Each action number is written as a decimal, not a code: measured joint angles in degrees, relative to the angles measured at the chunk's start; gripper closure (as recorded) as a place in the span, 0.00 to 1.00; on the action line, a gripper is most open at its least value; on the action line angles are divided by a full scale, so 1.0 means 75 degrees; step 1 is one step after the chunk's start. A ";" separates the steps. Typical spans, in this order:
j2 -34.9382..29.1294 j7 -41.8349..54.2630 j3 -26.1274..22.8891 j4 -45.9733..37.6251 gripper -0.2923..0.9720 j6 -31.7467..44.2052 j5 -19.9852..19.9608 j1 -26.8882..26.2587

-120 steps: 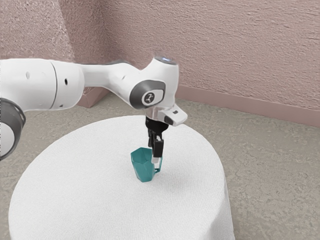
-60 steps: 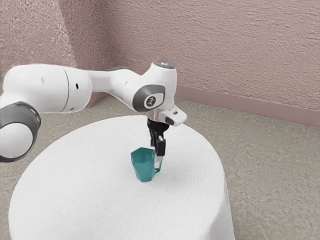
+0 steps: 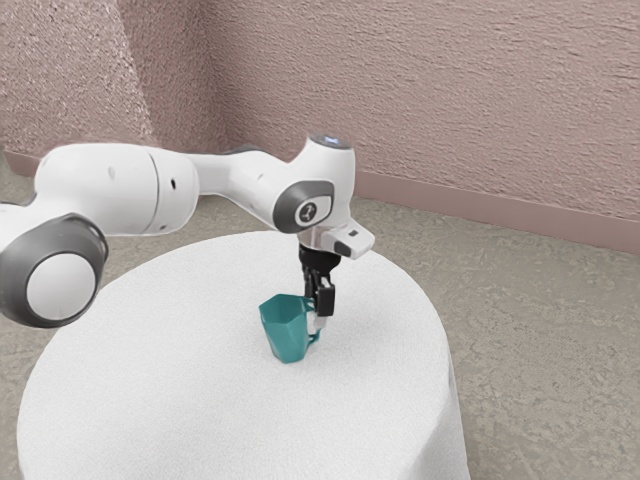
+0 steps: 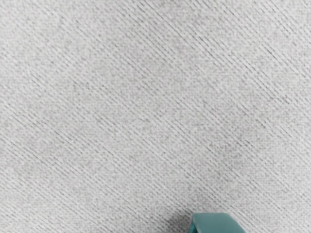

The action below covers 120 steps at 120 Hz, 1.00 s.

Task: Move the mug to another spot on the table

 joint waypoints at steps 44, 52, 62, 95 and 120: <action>-0.0414 -0.0068 0.0181 -0.0383 0.58 -0.0013 -0.0266 -0.0241; -0.0488 -0.0067 0.0296 -0.0481 0.60 -0.0017 -0.0423 -0.0326; -0.0511 -0.0069 0.0333 -0.0506 0.62 -0.0016 -0.0558 -0.0366; -0.0517 -0.0100 0.0355 -0.0521 0.69 0.0000 -0.0718 -0.0373; -0.1028 -0.0135 0.0680 -0.0904 0.73 0.0007 -0.0710 -0.0636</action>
